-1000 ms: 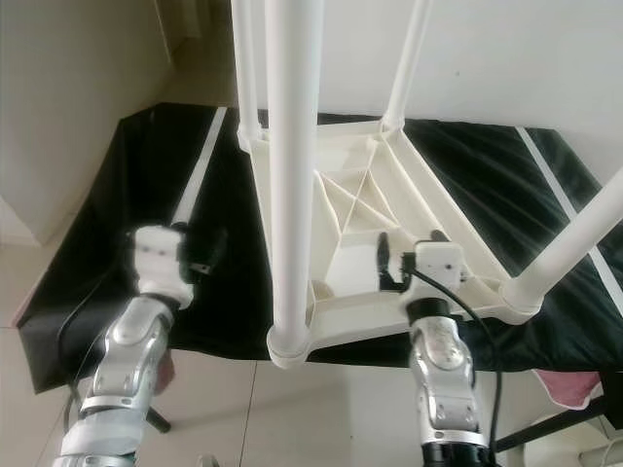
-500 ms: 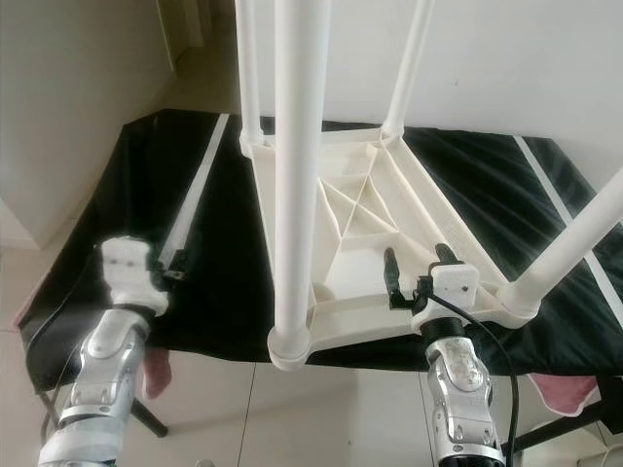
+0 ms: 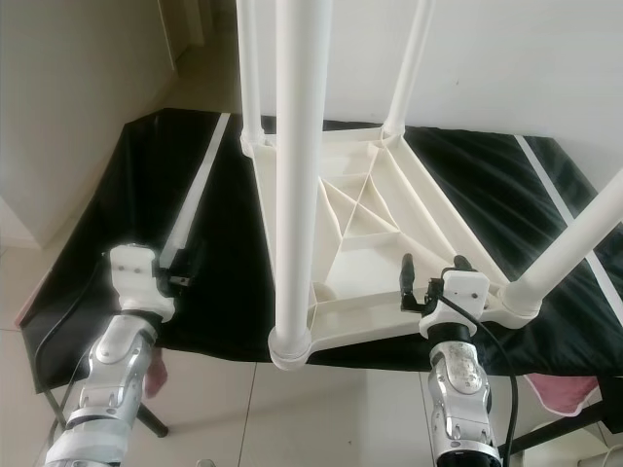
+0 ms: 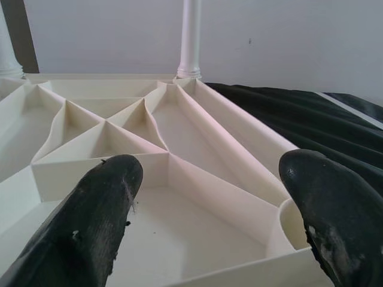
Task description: Building children table
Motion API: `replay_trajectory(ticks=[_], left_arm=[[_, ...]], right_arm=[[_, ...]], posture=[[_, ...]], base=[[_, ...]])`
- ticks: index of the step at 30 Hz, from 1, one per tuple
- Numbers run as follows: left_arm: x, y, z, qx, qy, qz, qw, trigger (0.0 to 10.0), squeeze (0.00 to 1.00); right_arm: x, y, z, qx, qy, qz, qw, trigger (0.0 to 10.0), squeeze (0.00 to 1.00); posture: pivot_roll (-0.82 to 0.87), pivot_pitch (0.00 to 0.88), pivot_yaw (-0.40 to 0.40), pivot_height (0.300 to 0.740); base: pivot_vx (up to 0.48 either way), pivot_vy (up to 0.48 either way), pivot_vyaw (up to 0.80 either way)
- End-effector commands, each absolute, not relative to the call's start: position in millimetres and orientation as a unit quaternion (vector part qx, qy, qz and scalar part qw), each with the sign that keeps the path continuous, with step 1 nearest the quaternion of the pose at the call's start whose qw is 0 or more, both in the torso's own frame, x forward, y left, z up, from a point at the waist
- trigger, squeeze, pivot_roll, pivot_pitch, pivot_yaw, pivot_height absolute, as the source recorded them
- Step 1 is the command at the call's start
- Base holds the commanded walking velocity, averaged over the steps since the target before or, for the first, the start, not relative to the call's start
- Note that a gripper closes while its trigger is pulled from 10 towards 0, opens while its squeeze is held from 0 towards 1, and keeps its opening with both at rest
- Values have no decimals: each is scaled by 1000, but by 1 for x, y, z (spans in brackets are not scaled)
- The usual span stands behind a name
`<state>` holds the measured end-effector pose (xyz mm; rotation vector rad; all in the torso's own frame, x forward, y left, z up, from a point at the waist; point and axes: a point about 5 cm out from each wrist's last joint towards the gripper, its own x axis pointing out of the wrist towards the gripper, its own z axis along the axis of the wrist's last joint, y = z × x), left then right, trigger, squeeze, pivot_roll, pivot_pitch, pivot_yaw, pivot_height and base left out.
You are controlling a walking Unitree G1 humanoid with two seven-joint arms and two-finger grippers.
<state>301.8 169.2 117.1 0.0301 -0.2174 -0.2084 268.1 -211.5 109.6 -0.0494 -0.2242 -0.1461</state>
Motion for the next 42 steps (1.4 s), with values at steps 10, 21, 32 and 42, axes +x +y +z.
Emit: replay_trajectory(ticks=[10, 21, 32, 42], left_arm=[[301, 159, 114, 1, -116, -110, 987, 10000, 0], [304, 160, 115, 12, -117, -113, 987, 10000, 0], [302, 159, 113, 18, -116, -120, 986, 10000, 0], [300, 159, 110, 37, -110, -129, 985, 10000, 0]], right_arm=[[268, -207, 111, -20, -120, -86, 989, 10000, 0], [268, -203, 108, -27, -120, -84, 989, 10000, 0], [268, -199, 106, -28, -117, -76, 990, 10000, 0], [267, -195, 105, -29, -114, -66, 991, 10000, 0]], posture=[[11, 12, -38, 740], [8, 3, -35, 740], [16, 0, -39, 740], [22, 0, -40, 740]], base=[[0, 0, 0], [0, 0, 0], [0, 0, 0], [0, 0, 0]])
